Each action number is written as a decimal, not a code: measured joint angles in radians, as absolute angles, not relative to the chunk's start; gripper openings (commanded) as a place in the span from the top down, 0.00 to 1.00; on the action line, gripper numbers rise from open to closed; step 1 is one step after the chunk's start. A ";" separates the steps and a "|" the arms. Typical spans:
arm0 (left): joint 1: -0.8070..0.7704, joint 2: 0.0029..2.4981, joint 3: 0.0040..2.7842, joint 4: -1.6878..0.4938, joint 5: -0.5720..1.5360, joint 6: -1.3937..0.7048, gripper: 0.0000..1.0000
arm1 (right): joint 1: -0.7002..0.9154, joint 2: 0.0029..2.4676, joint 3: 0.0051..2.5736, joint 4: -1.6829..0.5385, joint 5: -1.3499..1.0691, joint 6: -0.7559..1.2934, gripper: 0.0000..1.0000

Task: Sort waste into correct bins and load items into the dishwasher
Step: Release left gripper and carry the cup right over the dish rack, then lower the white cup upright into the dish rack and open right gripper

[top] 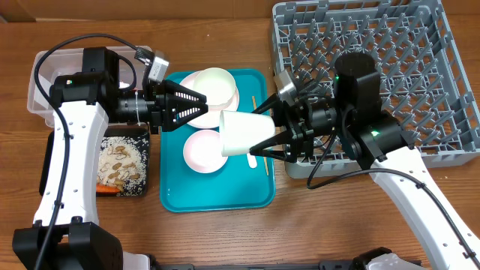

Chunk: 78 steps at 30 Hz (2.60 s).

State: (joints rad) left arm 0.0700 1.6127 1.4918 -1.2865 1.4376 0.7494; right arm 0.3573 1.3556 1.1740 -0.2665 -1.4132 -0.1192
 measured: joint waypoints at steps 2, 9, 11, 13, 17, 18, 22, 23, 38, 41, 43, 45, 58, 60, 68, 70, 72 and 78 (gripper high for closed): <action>0.069 1.613 1.492 -1.287 1.434 0.746 0.63 | 0.349 1.356 1.174 -0.265 -1.420 -0.115 0.68; 0.067 1.613 1.492 -1.294 1.429 0.739 0.64 | 0.298 1.355 1.174 -0.265 -1.361 -0.047 0.68; 0.067 1.613 1.492 -1.297 1.427 0.739 0.64 | 0.278 1.355 1.174 -0.265 -1.311 -0.017 0.68; 0.067 1.613 1.492 -1.303 1.427 0.739 0.65 | 0.259 1.355 1.174 -0.266 -1.251 0.016 0.68; 0.067 1.613 1.492 -1.313 1.425 0.739 0.66 | 0.227 1.355 1.174 -0.281 -1.106 0.081 0.68; 0.067 1.613 1.492 -1.313 1.423 0.739 0.66 | 0.221 1.355 1.174 -0.292 -1.066 0.095 0.68; 0.067 1.613 1.492 -1.320 1.414 0.739 0.66 | 0.204 1.355 1.174 -0.364 -0.895 0.128 0.68; 0.067 1.613 1.492 -1.321 1.412 0.739 0.67 | 0.202 1.355 1.174 -0.388 -0.852 0.131 0.68; 0.067 1.613 1.492 -1.336 1.232 0.684 0.60 | 0.197 1.355 1.421 -0.923 -0.255 0.218 0.69; 0.067 1.613 1.492 -1.336 1.192 0.662 0.59 | 0.197 1.348 1.472 -1.007 -0.142 0.225 0.69; 0.067 1.613 1.492 -1.336 1.173 0.652 0.58 | 0.197 1.345 1.477 -1.068 -0.062 0.241 0.69; 0.067 1.613 1.492 -1.335 1.164 0.648 0.50 | 0.197 1.350 1.477 -1.120 0.010 0.256 0.69; 0.052 1.613 1.492 -1.332 1.142 0.627 0.00 | 0.170 1.554 1.477 -1.156 0.173 0.284 0.72; 0.052 1.613 1.492 -1.332 1.142 0.627 0.00 | 0.143 1.584 1.477 -1.172 0.173 0.284 0.73; 0.052 1.613 1.492 -1.332 1.142 0.627 0.00 | -0.007 1.592 1.477 -1.192 0.080 0.260 0.73; 0.052 1.613 1.492 -1.332 1.142 0.627 0.00 | -0.031 1.592 1.477 -1.195 0.057 0.254 0.73; 0.052 1.613 1.492 -1.332 1.142 0.627 0.00 | -0.041 1.592 1.477 -1.196 0.041 0.250 0.73; 0.052 1.613 1.492 -1.332 1.142 0.627 0.00 | -0.039 1.592 1.477 -1.218 0.010 0.242 0.73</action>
